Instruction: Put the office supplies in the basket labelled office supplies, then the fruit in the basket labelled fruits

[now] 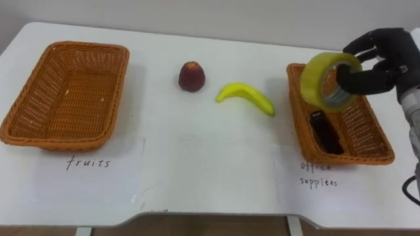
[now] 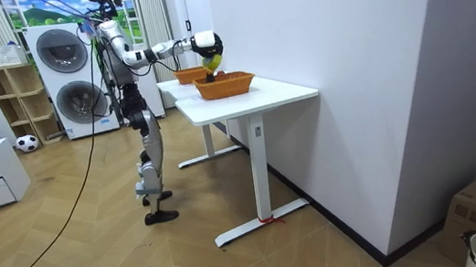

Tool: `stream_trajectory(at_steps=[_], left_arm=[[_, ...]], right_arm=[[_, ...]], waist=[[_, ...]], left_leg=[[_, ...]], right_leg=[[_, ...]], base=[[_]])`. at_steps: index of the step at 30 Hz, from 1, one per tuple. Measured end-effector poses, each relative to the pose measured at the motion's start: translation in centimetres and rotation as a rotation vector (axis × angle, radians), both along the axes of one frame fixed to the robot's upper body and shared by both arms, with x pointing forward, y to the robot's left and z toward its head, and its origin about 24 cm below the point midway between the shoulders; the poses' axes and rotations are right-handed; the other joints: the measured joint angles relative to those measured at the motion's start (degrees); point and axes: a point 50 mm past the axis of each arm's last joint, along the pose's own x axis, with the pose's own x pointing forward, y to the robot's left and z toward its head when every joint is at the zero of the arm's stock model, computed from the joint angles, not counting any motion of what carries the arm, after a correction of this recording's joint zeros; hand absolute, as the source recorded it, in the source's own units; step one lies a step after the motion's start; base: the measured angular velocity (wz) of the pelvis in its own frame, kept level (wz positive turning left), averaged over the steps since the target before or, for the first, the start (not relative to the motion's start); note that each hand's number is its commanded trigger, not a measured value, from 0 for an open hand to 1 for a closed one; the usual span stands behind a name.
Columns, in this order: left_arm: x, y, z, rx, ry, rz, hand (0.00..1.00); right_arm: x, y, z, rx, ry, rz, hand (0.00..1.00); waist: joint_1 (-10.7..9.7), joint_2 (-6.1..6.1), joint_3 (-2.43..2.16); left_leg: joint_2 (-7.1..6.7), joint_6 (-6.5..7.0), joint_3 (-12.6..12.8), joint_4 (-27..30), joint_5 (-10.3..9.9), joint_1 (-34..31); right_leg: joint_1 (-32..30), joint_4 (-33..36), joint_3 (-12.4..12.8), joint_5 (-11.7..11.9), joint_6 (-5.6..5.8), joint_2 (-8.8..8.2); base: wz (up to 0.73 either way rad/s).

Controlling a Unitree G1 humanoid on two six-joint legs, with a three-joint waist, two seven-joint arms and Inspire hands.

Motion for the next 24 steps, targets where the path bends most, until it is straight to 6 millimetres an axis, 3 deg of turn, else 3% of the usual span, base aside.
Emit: stream_trajectory(at_steps=[3,9,11,24], left_arm=[[0.1,0.0,0.0,0.001,-0.004,-0.004,0.0],[0.5,0.0,0.1,0.006,-0.011,-0.021,0.0],[0.8,0.1,0.2,0.009,-0.027,-0.025,0.0],[1.3,0.0,0.3,0.004,-0.049,-0.027,0.0]], right_arm=[[-0.2,-1.2,-0.5,-0.022,0.043,-0.031,1.0],[-0.2,-1.5,-0.6,-0.066,0.058,-0.042,1.0],[-0.3,-1.5,-0.6,-0.068,0.058,-0.041,1.0],[-1.2,-1.7,-1.9,-0.112,0.112,-0.039,1.0]], waist=[[0.0,-0.02,0.02],[-0.3,-0.19,0.32],[-0.3,-0.46,0.67],[0.5,0.24,0.75]], left_leg=[[0.05,0.0,0.1,0.0,0.0,0.1],[0.43,-0.12,0.6,-0.1,-0.1,0.1],[0.54,-0.27,0.7,-0.1,-0.2,-0.1],[0.63,-0.37,2.0,-0.1,-0.3,-0.2]], right_leg=[[0.0,0.0,0.1,0.1,-0.12,0.12],[-0.2,0.0,0.2,0.2,-0.33,0.49],[-0.2,-0.1,0.3,0.2,-0.38,0.62],[-1.0,-0.2,1.4,0.2,-0.39,0.71]], base=[[-0.01],[-0.04],[0.0],[-0.03]])
